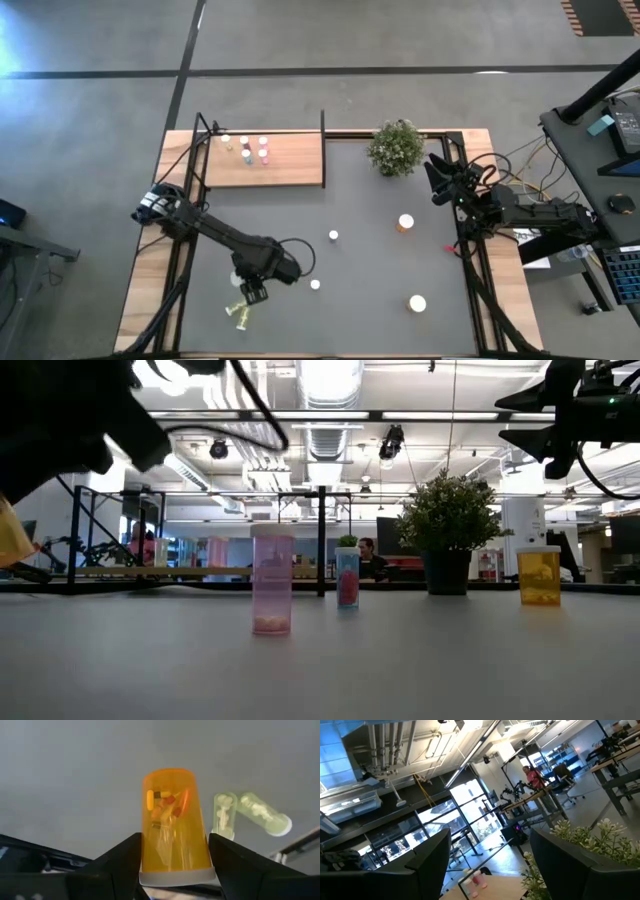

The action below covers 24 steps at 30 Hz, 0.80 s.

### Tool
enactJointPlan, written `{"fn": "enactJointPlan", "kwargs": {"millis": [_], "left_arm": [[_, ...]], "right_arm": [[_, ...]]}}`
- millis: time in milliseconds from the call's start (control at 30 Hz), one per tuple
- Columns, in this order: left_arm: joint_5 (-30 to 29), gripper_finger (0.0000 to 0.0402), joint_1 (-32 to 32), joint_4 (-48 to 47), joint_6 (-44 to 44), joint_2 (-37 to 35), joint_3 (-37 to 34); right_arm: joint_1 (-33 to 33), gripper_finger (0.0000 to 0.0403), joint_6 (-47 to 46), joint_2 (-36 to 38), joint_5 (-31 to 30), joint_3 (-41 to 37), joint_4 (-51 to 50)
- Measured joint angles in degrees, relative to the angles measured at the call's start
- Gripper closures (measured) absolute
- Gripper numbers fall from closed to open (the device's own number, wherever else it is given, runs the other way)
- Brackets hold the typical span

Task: Pick and place medicine bottles onto shelf by color
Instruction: Put the bottom left orange pill bottle on the shelf

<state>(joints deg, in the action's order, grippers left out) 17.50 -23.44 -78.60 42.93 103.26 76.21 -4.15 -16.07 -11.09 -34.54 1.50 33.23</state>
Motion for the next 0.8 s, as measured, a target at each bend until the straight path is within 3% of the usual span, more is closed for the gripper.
{"fn": "enactJointPlan", "kwargs": {"millis": [267, 800], "left_arm": [[9.62, 0.019, 6.4, 0.09, -1.92, 0.04, -5.07], [13.49, 0.019, 10.61, 4.06, -1.44, 2.32, -8.79]], "right_arm": [[0.0, 0.0142, 0.02, 0.0, 0.02, 0.0, 0.0], [0.0, 0.0142, 0.0, 0.01, 0.02, 0.0, 0.02]]}}
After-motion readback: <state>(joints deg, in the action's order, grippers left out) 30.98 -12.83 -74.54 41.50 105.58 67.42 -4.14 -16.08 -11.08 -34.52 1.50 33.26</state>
